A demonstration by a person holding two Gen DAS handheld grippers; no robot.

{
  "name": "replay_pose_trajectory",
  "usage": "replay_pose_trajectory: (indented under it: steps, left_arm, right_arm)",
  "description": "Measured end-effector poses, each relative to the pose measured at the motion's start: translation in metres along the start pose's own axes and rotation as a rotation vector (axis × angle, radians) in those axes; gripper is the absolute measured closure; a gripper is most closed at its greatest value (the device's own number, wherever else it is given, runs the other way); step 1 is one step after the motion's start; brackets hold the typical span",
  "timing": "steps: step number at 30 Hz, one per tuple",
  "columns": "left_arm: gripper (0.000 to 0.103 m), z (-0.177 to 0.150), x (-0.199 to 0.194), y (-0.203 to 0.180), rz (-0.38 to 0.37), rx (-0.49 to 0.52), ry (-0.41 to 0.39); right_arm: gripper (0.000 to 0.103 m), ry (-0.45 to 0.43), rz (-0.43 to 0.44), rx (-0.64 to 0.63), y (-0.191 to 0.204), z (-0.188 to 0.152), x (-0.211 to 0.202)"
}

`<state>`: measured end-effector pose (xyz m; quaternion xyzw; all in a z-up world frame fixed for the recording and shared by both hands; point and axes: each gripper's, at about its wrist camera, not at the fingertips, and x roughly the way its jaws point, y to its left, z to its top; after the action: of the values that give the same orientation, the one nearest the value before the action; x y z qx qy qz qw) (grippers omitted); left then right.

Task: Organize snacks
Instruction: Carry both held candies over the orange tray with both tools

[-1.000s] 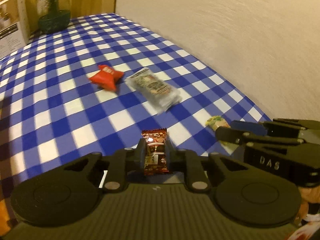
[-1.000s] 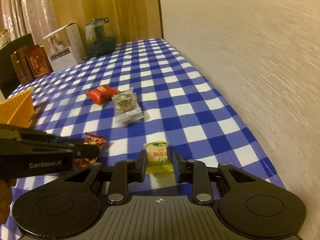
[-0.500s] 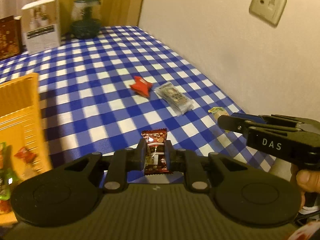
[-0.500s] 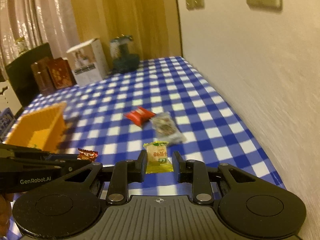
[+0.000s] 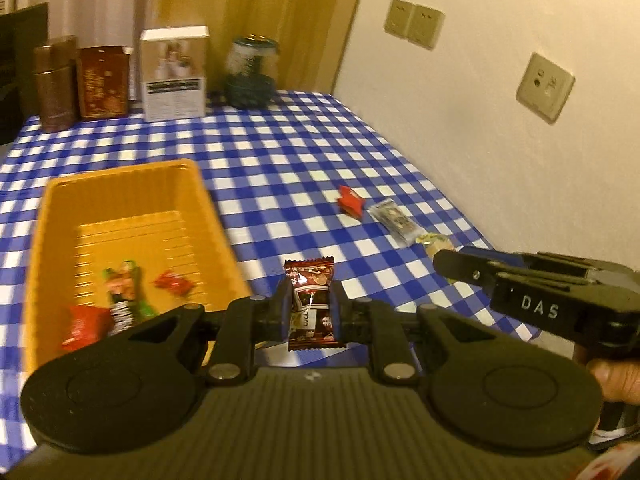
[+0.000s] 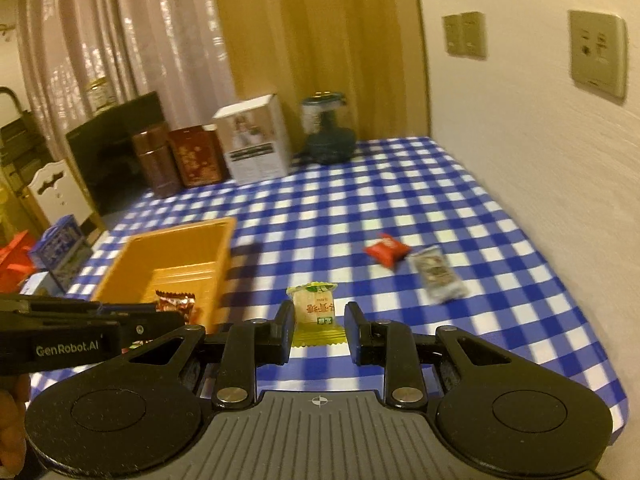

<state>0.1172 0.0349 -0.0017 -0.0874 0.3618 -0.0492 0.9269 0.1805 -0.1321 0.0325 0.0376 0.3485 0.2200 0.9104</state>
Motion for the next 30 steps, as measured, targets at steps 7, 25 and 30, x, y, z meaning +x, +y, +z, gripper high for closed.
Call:
replay_pose_trajectory:
  steps: [7,25,30]
  left_arm:
    - [0.086,-0.006,-0.036,0.031,0.043,-0.025,-0.006]
    - [0.086,-0.005,-0.077,0.099,0.155,-0.107,-0.01]
    - [0.086,-0.002,-0.078,0.106,0.161,-0.114,-0.009]
  right_arm:
    - [0.076,0.015,0.051,-0.013,0.044,-0.004,-0.003]
    - [0.076,0.047,0.162,-0.056,0.115,0.005,0.02]
    - [0.076,0.055,0.172,-0.068,0.123,0.006,0.027]
